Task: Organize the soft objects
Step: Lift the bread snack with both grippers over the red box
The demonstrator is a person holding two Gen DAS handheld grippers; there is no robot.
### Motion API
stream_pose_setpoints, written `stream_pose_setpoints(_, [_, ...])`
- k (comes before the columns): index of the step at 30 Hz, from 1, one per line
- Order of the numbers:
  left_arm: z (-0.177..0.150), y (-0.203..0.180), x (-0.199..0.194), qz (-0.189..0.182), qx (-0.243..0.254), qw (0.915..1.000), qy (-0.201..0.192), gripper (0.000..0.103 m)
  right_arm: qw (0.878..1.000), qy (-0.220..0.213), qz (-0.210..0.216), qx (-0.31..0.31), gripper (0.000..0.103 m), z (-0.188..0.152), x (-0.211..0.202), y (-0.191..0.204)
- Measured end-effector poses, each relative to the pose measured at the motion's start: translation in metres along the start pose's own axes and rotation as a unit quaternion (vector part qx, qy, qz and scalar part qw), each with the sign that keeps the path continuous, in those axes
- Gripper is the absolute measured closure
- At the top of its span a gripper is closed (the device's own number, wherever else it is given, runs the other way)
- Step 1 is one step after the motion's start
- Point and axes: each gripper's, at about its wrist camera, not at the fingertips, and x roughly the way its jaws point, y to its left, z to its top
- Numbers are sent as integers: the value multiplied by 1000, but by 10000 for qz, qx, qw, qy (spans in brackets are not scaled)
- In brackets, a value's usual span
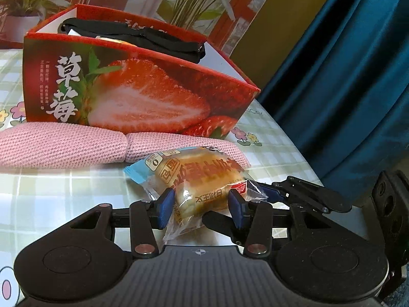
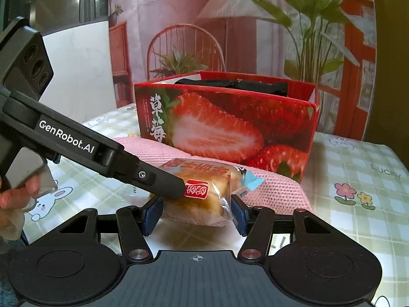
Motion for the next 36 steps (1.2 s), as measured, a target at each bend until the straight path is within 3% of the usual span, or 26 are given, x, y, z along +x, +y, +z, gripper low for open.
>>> stream_pose_setpoints(10, [-10,7,-7,-78,-301,9995,-7,55,9998,184,40,-30,55,-2,-5,9])
stream_pose_setpoints(18, [9,-10,-38,-226,-64,9981,-567,55,9994,-256,-59,-210,56,22,-30,15])
stream_pose_setpoints(24, [53,-27,-53,-159,370,9940,-1019,55,9940,-599,-250,-882,56,67,-39,18])
stream_pose_setpoints(29, [88,-24,-56,-208,324,9895,-1391,52,9900,-864,-289,-1080,56,114,-33,8])
stream_pose_setpoints(36, [131,-10,-17,-110,345,9916,-1244,52,9886,-750,-440,-1227,59,140,8,-12])
